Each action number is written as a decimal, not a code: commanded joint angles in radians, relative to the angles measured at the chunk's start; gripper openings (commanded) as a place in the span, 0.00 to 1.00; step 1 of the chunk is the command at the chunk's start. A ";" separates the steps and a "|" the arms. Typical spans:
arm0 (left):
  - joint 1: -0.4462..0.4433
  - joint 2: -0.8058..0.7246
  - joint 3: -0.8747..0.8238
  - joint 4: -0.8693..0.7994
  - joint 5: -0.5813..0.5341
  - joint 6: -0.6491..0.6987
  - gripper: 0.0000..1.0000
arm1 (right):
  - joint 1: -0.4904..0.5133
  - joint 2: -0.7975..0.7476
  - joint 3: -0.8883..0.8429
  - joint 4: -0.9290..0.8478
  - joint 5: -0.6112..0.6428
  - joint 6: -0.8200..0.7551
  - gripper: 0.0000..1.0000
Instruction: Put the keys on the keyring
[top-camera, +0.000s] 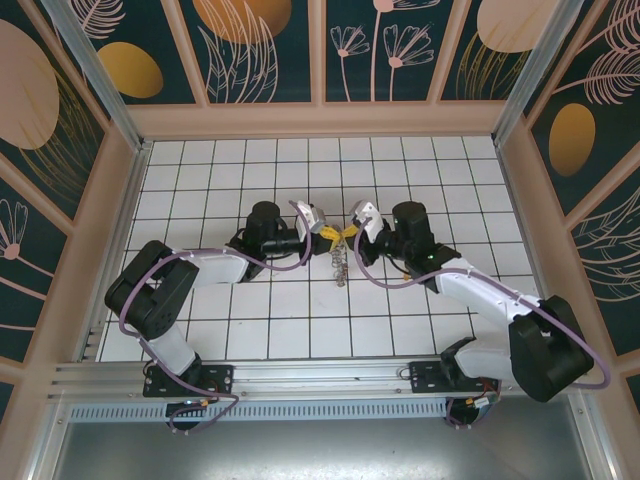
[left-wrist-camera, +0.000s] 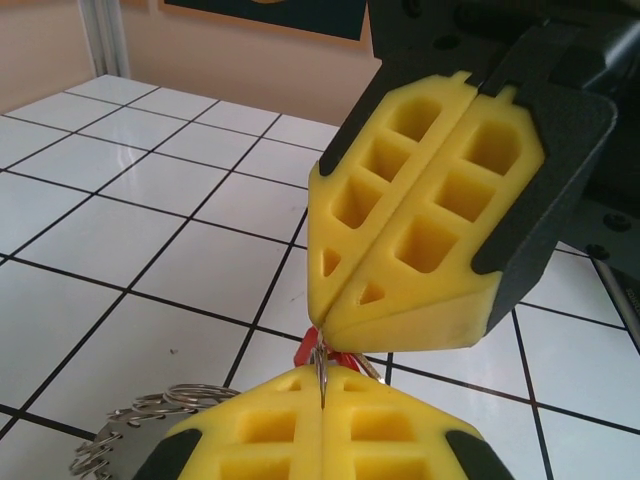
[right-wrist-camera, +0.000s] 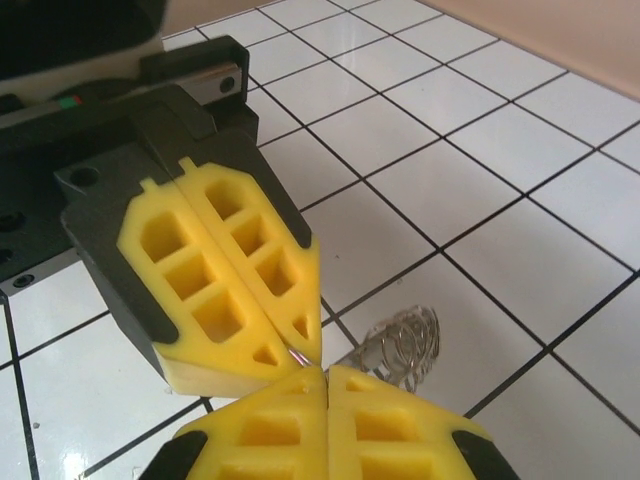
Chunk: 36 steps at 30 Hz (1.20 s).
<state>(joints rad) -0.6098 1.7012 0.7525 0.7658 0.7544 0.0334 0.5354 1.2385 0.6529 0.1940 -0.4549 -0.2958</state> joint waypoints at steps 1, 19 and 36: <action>0.002 -0.004 -0.022 0.044 0.018 0.005 0.00 | -0.027 -0.036 -0.016 0.017 0.028 0.022 0.00; 0.003 -0.010 0.057 -0.205 0.017 0.149 0.19 | 0.006 -0.046 0.010 0.060 -0.073 -0.034 0.00; 0.004 -0.023 0.057 -0.095 0.003 0.074 0.24 | 0.006 -0.039 0.019 0.037 -0.071 -0.057 0.00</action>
<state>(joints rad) -0.6106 1.7008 0.7876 0.6224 0.7620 0.1226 0.5365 1.2171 0.6395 0.2127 -0.4988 -0.3347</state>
